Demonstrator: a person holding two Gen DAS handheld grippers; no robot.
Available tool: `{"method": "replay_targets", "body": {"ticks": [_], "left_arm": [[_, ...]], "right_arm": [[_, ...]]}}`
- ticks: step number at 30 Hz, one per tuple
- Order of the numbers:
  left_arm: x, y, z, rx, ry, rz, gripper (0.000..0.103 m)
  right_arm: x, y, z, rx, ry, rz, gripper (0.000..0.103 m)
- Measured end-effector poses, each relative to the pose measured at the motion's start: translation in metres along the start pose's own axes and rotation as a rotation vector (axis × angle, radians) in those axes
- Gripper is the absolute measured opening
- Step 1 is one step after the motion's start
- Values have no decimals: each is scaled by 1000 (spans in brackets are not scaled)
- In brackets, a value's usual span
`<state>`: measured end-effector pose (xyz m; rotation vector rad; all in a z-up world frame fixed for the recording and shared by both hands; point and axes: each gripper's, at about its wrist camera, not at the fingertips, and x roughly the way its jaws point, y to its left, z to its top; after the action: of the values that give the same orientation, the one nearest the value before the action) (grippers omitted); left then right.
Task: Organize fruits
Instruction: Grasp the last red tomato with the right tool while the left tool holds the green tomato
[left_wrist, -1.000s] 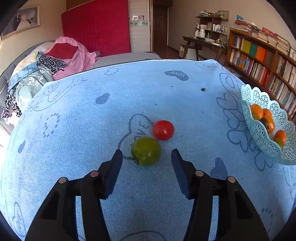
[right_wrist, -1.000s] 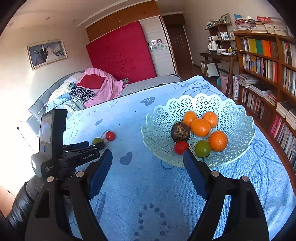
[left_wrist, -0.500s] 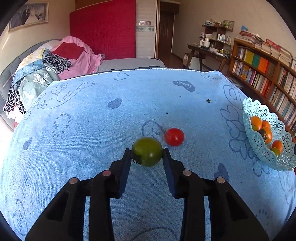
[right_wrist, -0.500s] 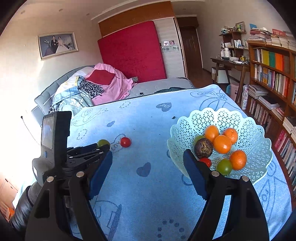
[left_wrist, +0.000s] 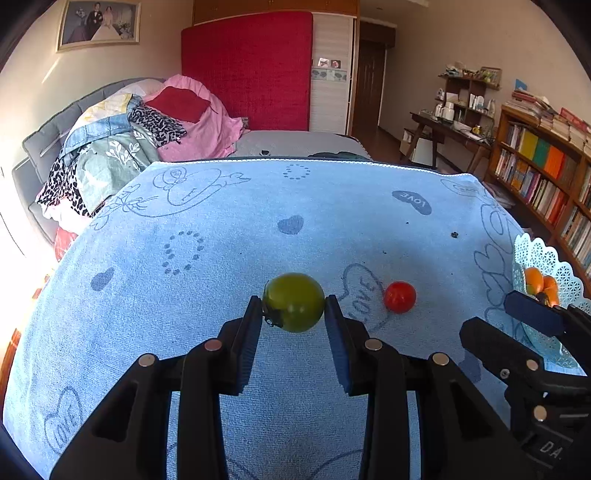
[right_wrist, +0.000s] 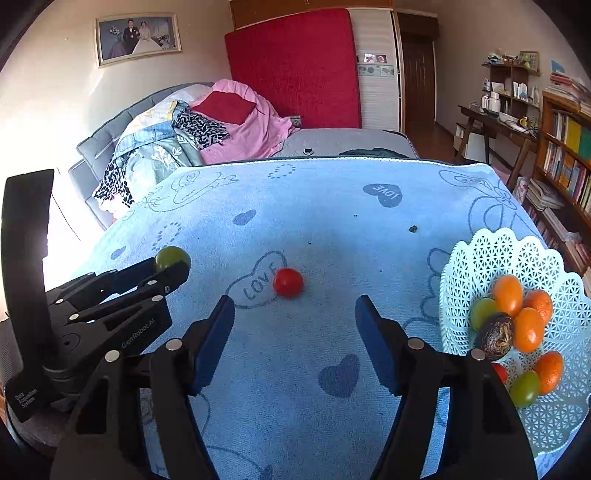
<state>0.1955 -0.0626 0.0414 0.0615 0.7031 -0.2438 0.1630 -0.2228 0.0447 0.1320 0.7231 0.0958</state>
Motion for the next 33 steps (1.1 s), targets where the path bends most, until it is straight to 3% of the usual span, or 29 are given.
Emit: {"method": "replay_targets", "body": {"ticks": [4, 10, 17, 27, 33], "left_arm": [[0, 3, 0, -13, 4, 0, 35], [0, 3, 0, -21, 7, -1, 35], [-1, -2, -2, -9, 3, -8, 35], [-1, -2, -2, -12, 4, -18, 35], [-2, -2, -2, -14, 5, -24, 36]], "right_arm": [[28, -2, 5, 31, 59, 34, 52], [55, -5, 9, 62, 106, 51, 45], [71, -3, 14, 58, 125, 37, 44], [91, 5, 14, 36, 158, -8, 30], [92, 8, 14, 19, 151, -30, 28]]}}
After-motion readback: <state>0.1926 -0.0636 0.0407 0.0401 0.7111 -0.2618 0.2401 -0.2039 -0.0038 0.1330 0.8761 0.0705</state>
